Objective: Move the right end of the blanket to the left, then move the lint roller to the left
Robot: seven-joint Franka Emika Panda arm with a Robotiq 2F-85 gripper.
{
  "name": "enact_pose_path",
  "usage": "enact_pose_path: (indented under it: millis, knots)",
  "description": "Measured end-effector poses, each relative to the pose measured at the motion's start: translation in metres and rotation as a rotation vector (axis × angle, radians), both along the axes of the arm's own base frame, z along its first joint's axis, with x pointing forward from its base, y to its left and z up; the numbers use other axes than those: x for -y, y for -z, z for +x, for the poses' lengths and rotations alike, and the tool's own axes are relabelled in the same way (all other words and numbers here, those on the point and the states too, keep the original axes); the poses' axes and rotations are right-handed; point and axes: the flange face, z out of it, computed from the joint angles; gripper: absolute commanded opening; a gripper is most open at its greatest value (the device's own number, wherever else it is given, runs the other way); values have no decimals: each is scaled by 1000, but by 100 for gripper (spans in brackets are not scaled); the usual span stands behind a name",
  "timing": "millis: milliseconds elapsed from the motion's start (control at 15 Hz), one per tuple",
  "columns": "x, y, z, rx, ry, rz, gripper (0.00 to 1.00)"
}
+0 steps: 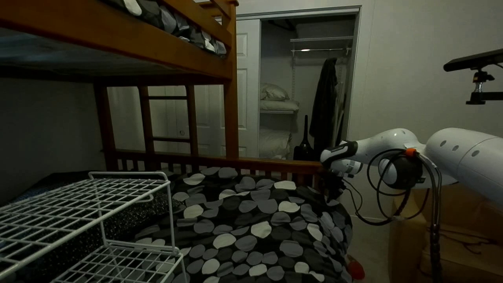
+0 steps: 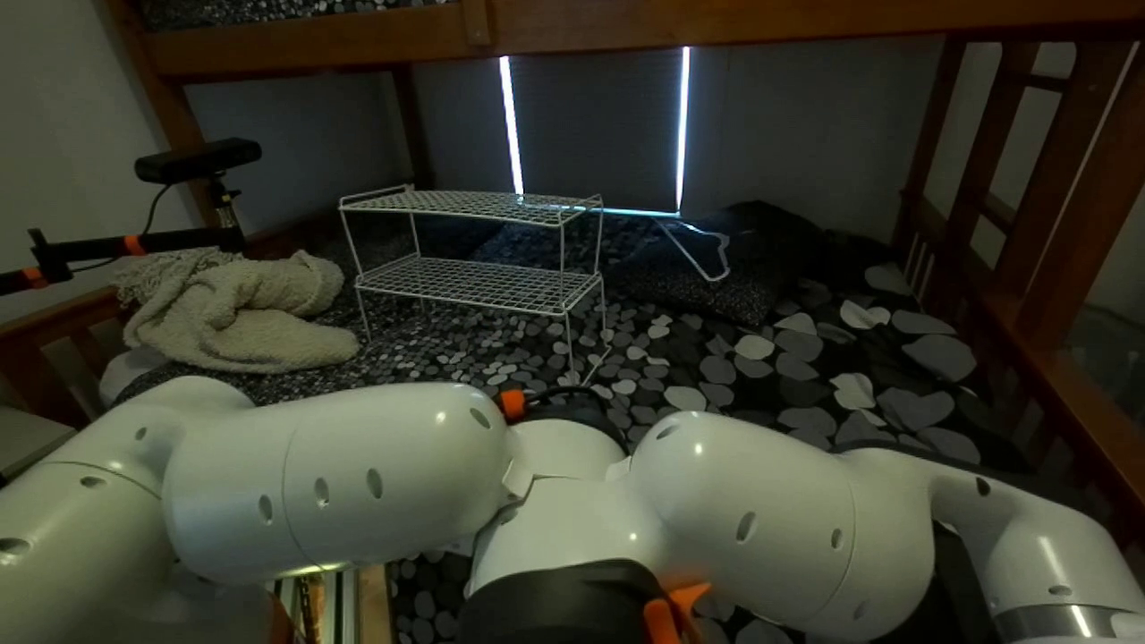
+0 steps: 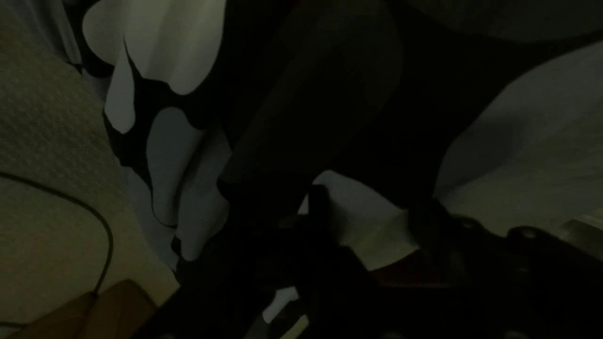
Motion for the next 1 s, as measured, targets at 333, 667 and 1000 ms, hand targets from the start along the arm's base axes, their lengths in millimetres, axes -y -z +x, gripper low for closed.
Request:
enact_pose_path:
  millis: [333, 667, 1000]
  knots:
    - [-5, -9, 5, -5, 21, 25, 0]
    - [-21, -28, 10, -64, 14, 63, 0]
    - [-55, -64, 16, -166, -64, 111, 0]
